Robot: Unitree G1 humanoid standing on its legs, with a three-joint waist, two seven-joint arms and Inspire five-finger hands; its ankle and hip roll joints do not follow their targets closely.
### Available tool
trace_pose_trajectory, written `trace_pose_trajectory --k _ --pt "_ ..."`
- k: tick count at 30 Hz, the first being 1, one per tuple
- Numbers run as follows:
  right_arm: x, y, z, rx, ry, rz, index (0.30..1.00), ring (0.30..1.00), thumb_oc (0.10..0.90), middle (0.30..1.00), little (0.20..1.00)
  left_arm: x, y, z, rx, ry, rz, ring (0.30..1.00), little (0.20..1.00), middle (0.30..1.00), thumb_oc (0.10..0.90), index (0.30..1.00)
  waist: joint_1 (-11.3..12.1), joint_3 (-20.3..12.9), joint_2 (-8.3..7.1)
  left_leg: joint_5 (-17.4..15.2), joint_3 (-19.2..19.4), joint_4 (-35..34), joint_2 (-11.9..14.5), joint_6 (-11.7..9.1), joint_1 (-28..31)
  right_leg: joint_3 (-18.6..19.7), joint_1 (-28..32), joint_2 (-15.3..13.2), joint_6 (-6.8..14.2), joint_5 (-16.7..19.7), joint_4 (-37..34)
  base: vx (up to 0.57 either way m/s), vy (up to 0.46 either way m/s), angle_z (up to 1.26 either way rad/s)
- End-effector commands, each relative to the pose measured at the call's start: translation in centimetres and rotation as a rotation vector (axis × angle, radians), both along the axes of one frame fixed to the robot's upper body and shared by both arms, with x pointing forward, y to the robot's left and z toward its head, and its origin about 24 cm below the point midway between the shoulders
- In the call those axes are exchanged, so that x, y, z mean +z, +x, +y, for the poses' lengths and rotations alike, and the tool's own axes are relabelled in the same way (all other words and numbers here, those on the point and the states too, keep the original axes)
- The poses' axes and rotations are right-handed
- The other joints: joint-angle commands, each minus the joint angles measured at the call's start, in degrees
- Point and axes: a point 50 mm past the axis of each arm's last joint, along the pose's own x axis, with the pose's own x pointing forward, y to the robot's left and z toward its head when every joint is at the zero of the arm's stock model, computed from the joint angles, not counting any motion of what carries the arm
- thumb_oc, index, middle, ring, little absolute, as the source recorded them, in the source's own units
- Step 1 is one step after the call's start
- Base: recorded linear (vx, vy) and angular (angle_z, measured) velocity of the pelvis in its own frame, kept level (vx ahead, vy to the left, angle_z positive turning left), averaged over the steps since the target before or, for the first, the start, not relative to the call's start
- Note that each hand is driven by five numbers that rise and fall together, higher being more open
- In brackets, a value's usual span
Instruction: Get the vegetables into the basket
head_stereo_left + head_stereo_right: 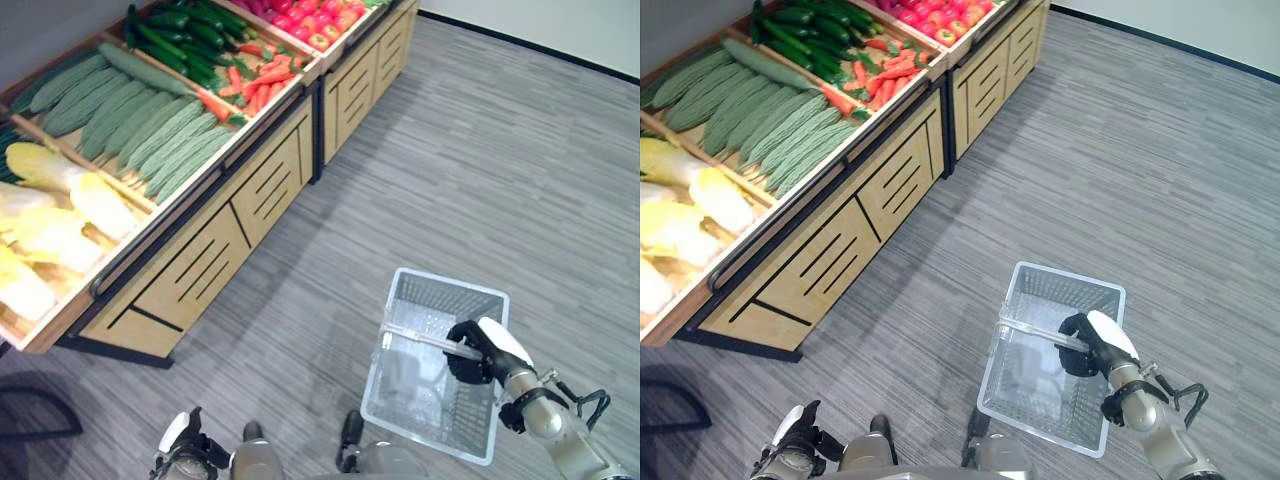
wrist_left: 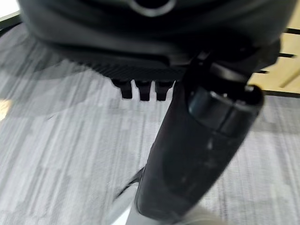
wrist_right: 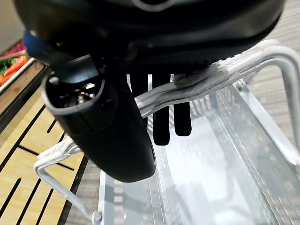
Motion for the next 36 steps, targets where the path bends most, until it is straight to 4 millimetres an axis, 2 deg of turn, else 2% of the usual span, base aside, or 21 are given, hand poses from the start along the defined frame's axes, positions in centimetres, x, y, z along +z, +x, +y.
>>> trace_pose_trajectory --k 1,3,4,5,6,9,14,16,18,20,21,22,23,24,26,28,30,31,33,35,36 --pt "5.9 3.2 0.6 0.072 0.033 -0.328 0.300 0.300 0.400 0.300 0.300 0.1 0.8 -0.7 -0.022 0.008 -0.030 1.000 1.000 1.000 0.900 1.000 1.8 -2.7 0.30 7.4 0.0 -5.8 0.6 1.0 1.0 4.3 -0.5 -6.3 8.4 0.1 6.9 0.10 0.087 0.17" --pt "5.7 3.1 0.9 0.091 0.034 -0.309 0.300 0.300 0.400 0.300 0.300 -0.1 -0.4 0.0 0.004 0.015 0.001 1.000 1.000 1.000 0.900 1.000 2.2 -3.6 0.18 6.2 0.6 -6.2 0.6 1.5 2.6 4.7 1.0 -6.8 8.8 -1.0 7.7 0.32 0.236 -0.10" --pt "5.2 3.2 1.3 0.107 0.031 -0.286 0.300 0.300 0.400 0.300 0.300 -0.1 -1.1 0.8 0.013 0.028 0.030 1.000 1.000 1.000 0.900 1.000 2.8 -4.5 -0.82 4.8 1.3 -6.2 -1.1 2.5 4.0 5.9 2.0 -8.2 9.6 -0.4 8.2 0.34 0.300 -0.16" --pt "5.2 3.2 1.3 0.107 0.031 -0.286 0.300 0.300 0.400 0.300 0.300 -0.1 -1.1 0.8 0.013 0.028 0.030 1.000 1.000 1.000 0.900 1.000 2.8 -4.5 -0.82 4.8 1.3 -6.2 -1.1 2.5 4.0 5.9 2.0 -8.2 9.6 -0.4 8.2 0.34 0.328 -0.14" --pt "4.7 3.2 1.5 0.118 0.022 -0.258 0.300 0.300 0.400 0.300 0.300 0.0 -1.3 1.3 0.014 0.041 0.035 1.000 1.000 1.000 0.900 1.000 3.4 -5.0 -1.83 3.3 1.7 -5.4 -2.5 3.4 4.7 6.6 2.7 -9.8 10.5 0.7 8.1 0.18 0.195 0.04" --pt "4.5 3.2 1.7 0.117 0.030 -0.250 0.300 0.300 0.400 0.300 0.300 0.0 -1.4 1.5 0.012 0.052 0.039 1.000 1.000 1.000 0.900 1.000 3.8 -5.3 -2.62 2.0 2.0 -4.8 -3.6 4.2 4.8 7.1 2.8 -10.9 11.3 2.3 8.1 0.14 0.180 0.12" --pt "3.6 3.7 2.8 0.134 0.053 -0.227 0.300 0.300 0.400 0.300 0.300 0.3 -1.2 2.1 -0.022 0.105 0.040 1.000 1.000 1.000 0.900 1.000 5.0 -6.1 -4.69 -1.0 1.4 -4.5 -7.7 6.6 5.2 8.9 1.9 -14.5 13.8 9.5 9.4 0.12 0.209 0.06" --pt "3.3 3.9 2.9 0.129 0.050 -0.222 0.300 0.300 0.400 0.300 0.300 0.5 -1.0 2.1 -0.038 0.114 0.025 1.000 1.000 1.000 0.900 1.000 5.5 -6.1 -4.62 -1.5 0.9 -5.3 -8.8 7.6 5.9 9.7 0.7 -15.3 13.9 10.9 12.8 0.11 0.235 0.04" --pt "3.2 4.2 2.8 0.126 0.040 -0.218 0.300 0.300 0.400 0.300 0.300 0.7 -0.4 2.1 -0.074 0.118 0.002 1.000 1.000 1.000 0.900 1.000 5.8 -5.5 -4.11 -2.1 0.1 -5.8 -9.7 8.8 6.7 11.1 -1.5 -15.7 13.8 12.2 19.2 0.09 0.225 0.07" --pt "2.6 4.3 2.5 0.104 0.036 -0.199 0.300 0.300 0.400 0.300 0.300 0.9 0.0 2.0 -0.124 0.124 -0.005 1.000 1.000 1.000 0.900 1.000 5.4 -5.0 -3.45 -3.0 -1.5 -5.7 -10.4 9.6 7.7 14.1 -3.9 -14.0 13.2 11.9 23.5 0.15 0.189 0.26" --pt "2.0 4.0 1.8 0.069 0.023 -0.173 0.300 0.300 0.400 0.300 0.300 1.1 0.5 1.9 -0.150 0.120 -0.025 1.000 1.000 1.000 0.900 1.000 4.7 -4.5 -2.63 -3.3 -2.9 -6.5 -10.4 9.5 9.1 15.9 -7.0 -11.2 11.9 8.9 23.1 0.21 0.118 0.50" --pt "1.4 3.8 1.4 0.045 0.017 -0.152 0.300 0.300 0.400 0.300 0.300 1.0 0.4 1.9 -0.154 0.123 -0.016 1.000 1.000 1.000 0.900 1.000 4.4 -4.4 -2.30 -3.3 -3.5 -6.7 -10.2 9.2 9.5 15.5 -8.1 -10.6 11.3 7.8 21.5 0.26 0.027 0.41" --pt "0.3 3.3 0.1 -0.021 -0.005 -0.102 0.300 0.300 0.400 0.300 0.300 1.1 0.8 1.6 -0.177 0.119 -0.022 1.000 1.000 1.000 0.900 1.000 4.5 -4.3 -2.30 -3.4 -4.4 -6.8 -10.2 8.8 10.0 15.4 -9.4 -11.1 11.3 7.4 17.5 0.38 -0.175 0.68" --pt "-1.7 2.5 -1.8 -0.132 -0.051 -0.022 0.300 0.300 0.400 0.300 0.300 1.3 1.9 1.1 -0.228 0.119 -0.044 1.000 1.000 1.000 0.900 1.000 2.8 -3.1 -2.12 -4.7 -8.7 -6.8 -9.9 7.6 11.5 20.7 -11.2 -10.3 12.3 8.7 8.8 0.43 -0.239 0.64" --pt "-2.9 1.6 -3.1 -0.219 -0.063 0.040 0.300 0.300 0.400 0.300 0.300 1.5 3.0 0.6 -0.281 0.124 -0.057 1.000 1.000 1.000 0.900 1.000 1.4 -2.5 -1.70 -5.8 -12.1 -6.4 -9.6 7.0 12.5 26.8 -12.9 -9.3 12.8 9.5 5.7 0.33 -0.195 0.99" --pt "-4.2 0.1 -4.3 -0.295 -0.085 0.120 0.300 0.300 0.400 0.300 0.300 2.0 4.1 0.3 -0.339 0.134 -0.086 1.000 1.000 1.000 0.900 1.000 0.9 -2.2 -1.47 -7.2 -15.3 -5.6 -9.3 6.6 13.2 29.9 -13.9 -8.8 12.9 10.2 4.6 0.23 -0.199 1.46" --pt "-5.5 -1.8 -5.4 -0.397 -0.076 0.199 0.300 0.300 0.400 0.300 0.300 2.1 4.7 -0.2 -0.408 0.138 -0.091 1.000 1.000 1.000 0.900 1.000 0.9 -2.3 -1.46 -8.4 -18.6 -4.0 -9.0 5.9 13.3 29.2 -12.9 -8.3 12.6 8.6 6.1 0.21 -0.278 1.30" --pt "-6.3 -2.7 -5.8 -0.440 -0.081 0.254 0.300 0.300 0.400 0.300 0.300 2.1 4.7 -0.3 -0.429 0.142 -0.086 1.000 1.000 1.000 0.900 1.000 0.9 -2.6 -1.32 -8.4 -19.3 -3.7 -8.0 5.5 13.6 28.2 -12.6 -7.8 12.1 7.9 6.9 0.18 -0.291 1.32" --pt "-6.6 -3.2 -6.0 -0.458 -0.084 0.280 0.300 0.300 0.400 0.300 0.300 2.1 4.7 -0.6 -0.447 0.129 -0.085 1.000 1.000 1.000 0.900 1.000 0.6 -2.9 -1.01 -8.0 -20.3 -3.8 -7.3 5.2 13.6 27.5 -12.0 -7.1 11.6 7.7 6.7 0.12 -0.218 1.24" --pt "-7.0 -4.7 -7.0 -0.536 -0.089 0.334 0.300 0.300 0.400 0.300 0.300 1.9 4.4 -0.6 -0.450 0.131 -0.066 1.000 1.000 1.000 0.900 1.000 0.3 -3.4 -0.23 -6.5 -21.4 -3.6 -5.5 4.0 12.5 25.2 -10.8 -6.0 10.5 6.7 6.3 0.08 -0.306 0.53" --pt "-7.2 -6.0 -7.9 -0.616 -0.092 0.372 0.300 0.300 0.400 0.300 0.300 1.7 4.4 -0.8 -0.457 0.133 -0.052 1.000 1.000 1.000 0.900 1.000 0.1 -3.4 0.66 -2.8 -20.9 -4.1 -3.7 2.7 10.3 21.5 -9.6 -5.6 9.7 6.1 5.5 0.05 -0.300 0.25"
